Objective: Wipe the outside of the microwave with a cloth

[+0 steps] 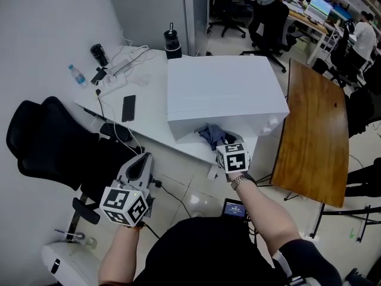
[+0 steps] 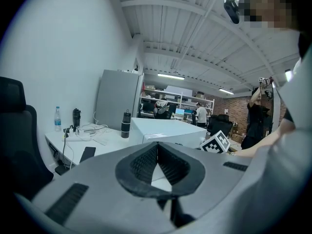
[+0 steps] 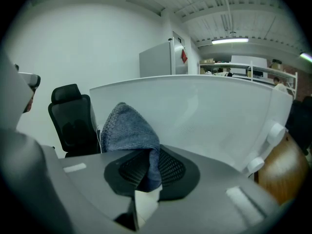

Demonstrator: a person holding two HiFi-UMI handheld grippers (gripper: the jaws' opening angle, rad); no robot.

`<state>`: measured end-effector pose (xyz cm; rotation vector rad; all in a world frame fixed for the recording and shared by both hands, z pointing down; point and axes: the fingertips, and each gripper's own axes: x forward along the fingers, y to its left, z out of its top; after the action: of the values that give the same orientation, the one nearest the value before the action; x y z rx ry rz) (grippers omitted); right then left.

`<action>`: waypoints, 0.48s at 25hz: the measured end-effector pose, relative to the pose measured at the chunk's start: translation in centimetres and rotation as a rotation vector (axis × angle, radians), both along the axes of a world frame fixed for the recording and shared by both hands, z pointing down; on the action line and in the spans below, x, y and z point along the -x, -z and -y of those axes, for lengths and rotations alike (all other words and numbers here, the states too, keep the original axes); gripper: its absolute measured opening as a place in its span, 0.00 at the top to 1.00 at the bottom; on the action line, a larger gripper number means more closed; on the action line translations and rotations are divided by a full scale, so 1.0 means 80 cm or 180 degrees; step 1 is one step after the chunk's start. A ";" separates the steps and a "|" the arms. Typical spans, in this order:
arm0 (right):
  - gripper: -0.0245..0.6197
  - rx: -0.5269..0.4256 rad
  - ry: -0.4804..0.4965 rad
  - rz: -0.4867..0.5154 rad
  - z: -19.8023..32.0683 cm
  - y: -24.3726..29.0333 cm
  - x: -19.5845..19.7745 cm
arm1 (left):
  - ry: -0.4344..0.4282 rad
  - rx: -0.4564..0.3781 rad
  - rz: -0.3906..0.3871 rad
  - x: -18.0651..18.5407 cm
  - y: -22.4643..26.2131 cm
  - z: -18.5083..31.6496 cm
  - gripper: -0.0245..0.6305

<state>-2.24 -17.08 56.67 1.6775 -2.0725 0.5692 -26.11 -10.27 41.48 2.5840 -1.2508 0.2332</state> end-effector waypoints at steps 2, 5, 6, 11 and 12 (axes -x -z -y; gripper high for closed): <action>0.89 0.0004 -0.0083 -0.0020 -0.003 0.001 -0.021 | -0.0028 0.0009 -0.0001 -0.008 0.000 0.000 0.95; 0.89 0.0008 -0.0195 -0.0032 -0.007 0.001 -0.049 | -0.0069 0.0007 0.0004 -0.021 0.001 0.000 0.95; 0.89 0.0012 -0.0227 -0.0036 -0.009 0.002 -0.058 | -0.0083 0.0003 0.0005 -0.025 0.003 -0.002 0.95; 0.89 0.0007 -0.0367 -0.0054 -0.017 0.008 -0.103 | -0.0100 -0.0015 0.0014 -0.044 0.009 -0.008 0.95; 0.89 0.0005 -0.0395 -0.0056 -0.018 0.008 -0.112 | -0.0093 -0.0012 0.0015 -0.048 0.008 -0.010 0.95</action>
<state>6.68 -15.63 56.01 1.8129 -1.9653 0.5925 -22.28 -9.44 40.83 2.6080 -1.2169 0.2431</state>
